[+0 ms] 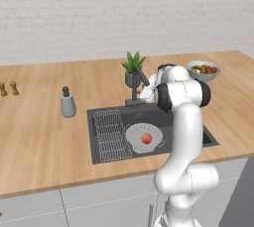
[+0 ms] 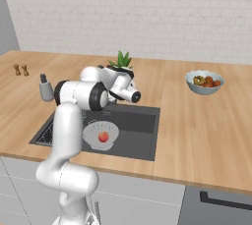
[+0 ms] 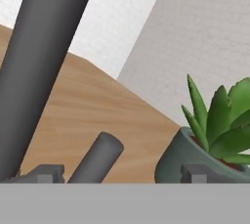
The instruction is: Put the colander in the sink, put the peach in the colander, and turn on the sink faucet and pour water over the colander.
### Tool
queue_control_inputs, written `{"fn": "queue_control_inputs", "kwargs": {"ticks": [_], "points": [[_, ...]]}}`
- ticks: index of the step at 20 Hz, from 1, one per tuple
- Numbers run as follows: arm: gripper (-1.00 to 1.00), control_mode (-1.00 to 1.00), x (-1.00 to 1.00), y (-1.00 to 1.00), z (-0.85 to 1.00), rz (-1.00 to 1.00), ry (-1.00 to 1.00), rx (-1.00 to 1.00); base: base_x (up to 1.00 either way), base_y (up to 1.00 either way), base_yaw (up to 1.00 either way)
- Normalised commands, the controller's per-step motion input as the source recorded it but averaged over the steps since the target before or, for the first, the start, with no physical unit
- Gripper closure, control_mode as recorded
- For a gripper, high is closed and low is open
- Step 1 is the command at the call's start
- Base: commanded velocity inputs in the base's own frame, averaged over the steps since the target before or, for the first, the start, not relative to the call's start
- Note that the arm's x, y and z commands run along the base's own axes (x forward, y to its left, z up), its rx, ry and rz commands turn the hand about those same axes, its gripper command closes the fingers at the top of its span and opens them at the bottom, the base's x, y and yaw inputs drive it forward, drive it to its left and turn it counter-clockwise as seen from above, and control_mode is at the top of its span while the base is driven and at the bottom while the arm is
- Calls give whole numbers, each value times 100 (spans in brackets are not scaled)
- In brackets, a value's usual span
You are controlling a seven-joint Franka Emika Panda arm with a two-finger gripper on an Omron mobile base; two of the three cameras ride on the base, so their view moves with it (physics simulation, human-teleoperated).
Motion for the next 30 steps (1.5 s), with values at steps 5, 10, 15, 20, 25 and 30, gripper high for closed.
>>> {"fn": "queue_control_inputs", "kwargs": {"ticks": [5, 10, 15, 20, 25, 30], "points": [[100, -100, 27, 11, 9, 0, 0, 0, 0, 0, 0], [100, -100, 13, 0, 12, 0, 0, 0, 0, 0, 0], [100, -100, 10, -10, 7, -3, 0, 0, 0, 0, 0], [100, -100, 11, -21, 3, -5, 0, 0, 0, 0, 0], [100, -100, 19, -35, 9, -4, 5, 2, 0, 0, 0], [100, -100, 17, -50, 6, -2, 9, 0, 0, 0, 0]]}}
